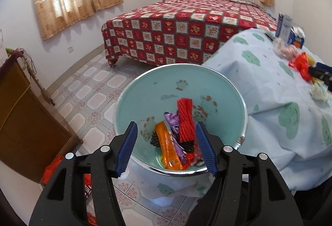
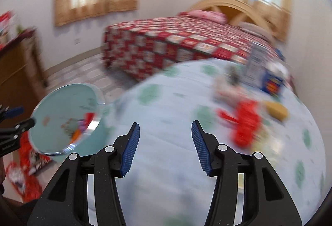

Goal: Collect trash
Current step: 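Grasp the yellow-printed plastic bag with the right tool while the left tool moves to the table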

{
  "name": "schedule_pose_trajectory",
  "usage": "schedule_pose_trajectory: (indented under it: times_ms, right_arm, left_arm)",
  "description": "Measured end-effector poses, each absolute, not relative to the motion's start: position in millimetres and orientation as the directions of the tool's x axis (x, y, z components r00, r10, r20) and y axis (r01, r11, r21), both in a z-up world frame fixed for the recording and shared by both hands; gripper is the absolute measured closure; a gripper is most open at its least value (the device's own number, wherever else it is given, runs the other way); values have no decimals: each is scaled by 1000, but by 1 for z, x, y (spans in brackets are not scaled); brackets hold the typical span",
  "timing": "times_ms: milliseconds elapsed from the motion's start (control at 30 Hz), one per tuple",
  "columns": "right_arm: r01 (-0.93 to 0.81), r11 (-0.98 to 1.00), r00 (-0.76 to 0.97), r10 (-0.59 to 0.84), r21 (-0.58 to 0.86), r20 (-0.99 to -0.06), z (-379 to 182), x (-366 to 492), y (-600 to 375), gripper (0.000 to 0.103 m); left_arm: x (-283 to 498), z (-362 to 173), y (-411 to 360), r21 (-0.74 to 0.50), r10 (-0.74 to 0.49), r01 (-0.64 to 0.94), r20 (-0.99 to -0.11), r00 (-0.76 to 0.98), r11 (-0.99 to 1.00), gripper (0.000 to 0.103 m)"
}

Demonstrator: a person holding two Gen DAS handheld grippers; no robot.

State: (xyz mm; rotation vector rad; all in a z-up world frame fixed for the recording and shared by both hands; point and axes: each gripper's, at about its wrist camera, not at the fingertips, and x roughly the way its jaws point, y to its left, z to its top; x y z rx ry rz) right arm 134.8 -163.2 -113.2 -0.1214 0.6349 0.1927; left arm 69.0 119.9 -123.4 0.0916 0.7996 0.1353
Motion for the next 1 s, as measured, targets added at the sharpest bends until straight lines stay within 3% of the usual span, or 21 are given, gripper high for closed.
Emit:
schedule_pose_trajectory:
  times_ms: [133,333,467,567,600,700,867,900,1000]
  right_arm:
    - [-3,1000,761,14,18,-649,-126,140,-230,44]
    - [58,992,709,41,116,-704,-137,144,-249,24]
    - [67,990,665,46,120,-745,-148,154,-247,20]
    - [76,990,642,46,123,-765,-155,159,-249,23]
    - [72,988,639,60,138,-767,-157,159,-252,39]
    - [44,990,639,78,137,-765,-155,154,-260,49]
    - [16,1000,648,-29,-24,-761,-150,135,-273,51]
    - [22,997,661,-74,-80,-746,-148,131,-274,49]
    - [3,976,696,-159,-219,-700,-144,117,-275,25]
  left_arm:
    - [69,-129,114,144,153,-70,-715,683,987,40]
    - [64,-131,100,165,140,-30,-711,689,986,40]
    - [61,-131,96,172,136,-18,-707,694,985,40]
    - [62,-131,95,169,130,-12,-708,694,985,40]
    - [62,-131,95,167,128,-11,-709,693,986,40]
    - [63,-132,93,170,126,-6,-711,692,986,40]
    - [63,-134,87,178,121,12,-716,688,984,40]
    - [64,-135,86,179,120,15,-717,686,984,40]
    - [64,-136,80,183,115,27,-721,683,983,40]
